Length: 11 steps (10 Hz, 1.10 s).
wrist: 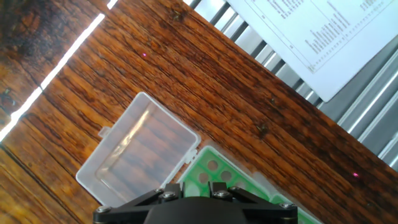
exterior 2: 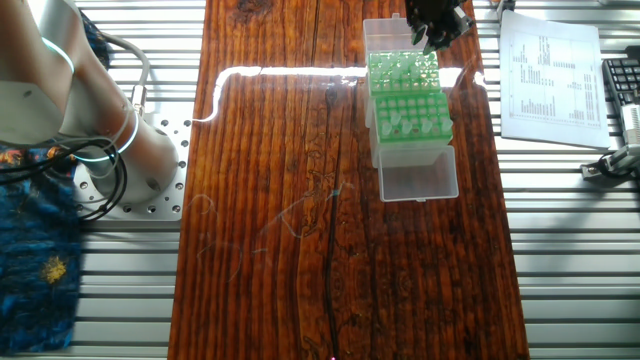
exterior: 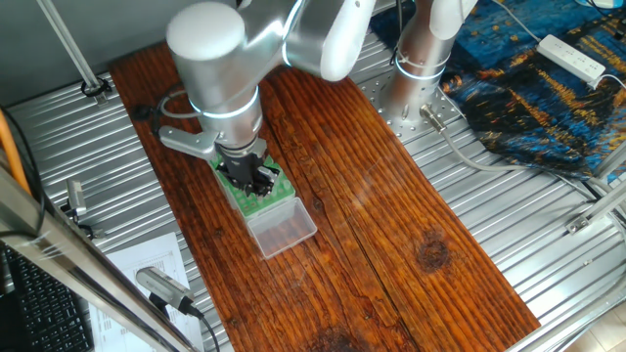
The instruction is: Transfer all large pipette tips from one holder to another
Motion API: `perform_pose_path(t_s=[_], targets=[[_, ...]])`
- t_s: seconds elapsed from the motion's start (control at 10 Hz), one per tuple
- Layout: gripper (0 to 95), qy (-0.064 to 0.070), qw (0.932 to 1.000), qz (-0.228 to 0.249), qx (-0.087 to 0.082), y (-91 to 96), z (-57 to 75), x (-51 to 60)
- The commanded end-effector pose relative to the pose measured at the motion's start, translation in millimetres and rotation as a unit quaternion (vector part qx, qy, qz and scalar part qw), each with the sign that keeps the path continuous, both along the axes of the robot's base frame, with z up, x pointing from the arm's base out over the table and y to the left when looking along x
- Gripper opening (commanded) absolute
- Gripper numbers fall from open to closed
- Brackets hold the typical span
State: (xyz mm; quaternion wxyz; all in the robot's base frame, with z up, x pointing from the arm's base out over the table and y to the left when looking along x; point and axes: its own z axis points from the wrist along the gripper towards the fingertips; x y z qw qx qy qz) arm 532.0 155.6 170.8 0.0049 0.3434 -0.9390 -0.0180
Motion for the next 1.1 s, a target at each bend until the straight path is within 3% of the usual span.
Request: perform_pose_path(t_s=[0.1,1.1], targets=[[19.0,-0.002,1.0000,0.002,-0.001,-1.3,-1.3,-0.5],[19.0,-0.005,1.0000,0.002,-0.003,2.4,-15.8,-3.8]])
